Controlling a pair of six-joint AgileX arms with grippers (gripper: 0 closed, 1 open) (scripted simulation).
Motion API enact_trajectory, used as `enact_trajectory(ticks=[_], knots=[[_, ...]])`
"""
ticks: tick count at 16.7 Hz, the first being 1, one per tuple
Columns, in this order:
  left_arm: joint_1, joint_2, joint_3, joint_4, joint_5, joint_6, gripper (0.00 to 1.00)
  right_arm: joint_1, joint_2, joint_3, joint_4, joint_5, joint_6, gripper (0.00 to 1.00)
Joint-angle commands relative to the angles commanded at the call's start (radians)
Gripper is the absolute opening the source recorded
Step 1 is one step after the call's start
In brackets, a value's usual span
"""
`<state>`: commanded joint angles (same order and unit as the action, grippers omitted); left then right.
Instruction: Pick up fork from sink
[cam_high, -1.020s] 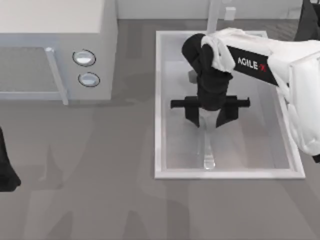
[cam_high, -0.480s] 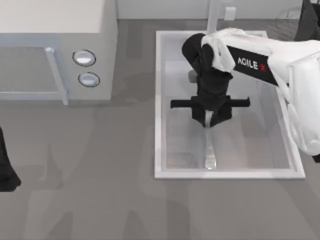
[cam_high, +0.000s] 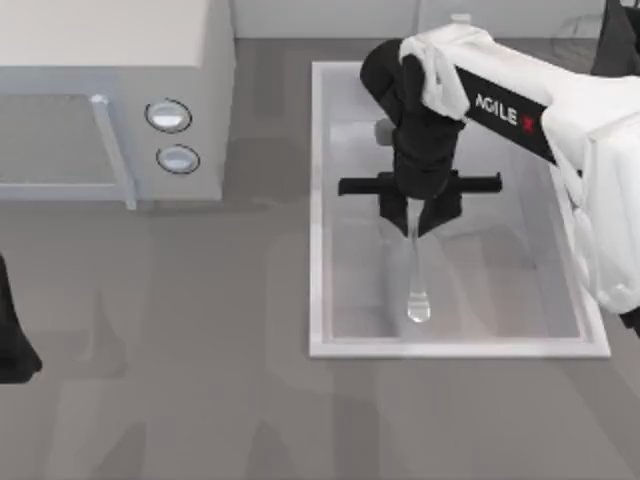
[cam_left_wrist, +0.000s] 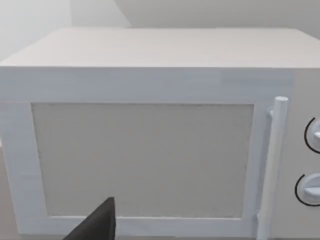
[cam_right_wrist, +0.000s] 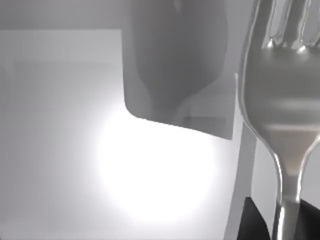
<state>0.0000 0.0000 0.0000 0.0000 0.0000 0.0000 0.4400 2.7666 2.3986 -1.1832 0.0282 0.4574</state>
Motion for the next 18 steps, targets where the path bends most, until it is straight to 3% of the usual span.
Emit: enact_trajectory(ticks=[8,18], knots=[[0.000,0.000,0.000,0.000,0.000,0.000,1.00,-0.002,0.017,0.470,-0.435,0.000,-0.003,0.00],[0.000,0.000,0.000,0.000,0.000,0.000,1.00,-0.031,-0.045,0.436,-0.449,-0.002,-0.032,0.00]])
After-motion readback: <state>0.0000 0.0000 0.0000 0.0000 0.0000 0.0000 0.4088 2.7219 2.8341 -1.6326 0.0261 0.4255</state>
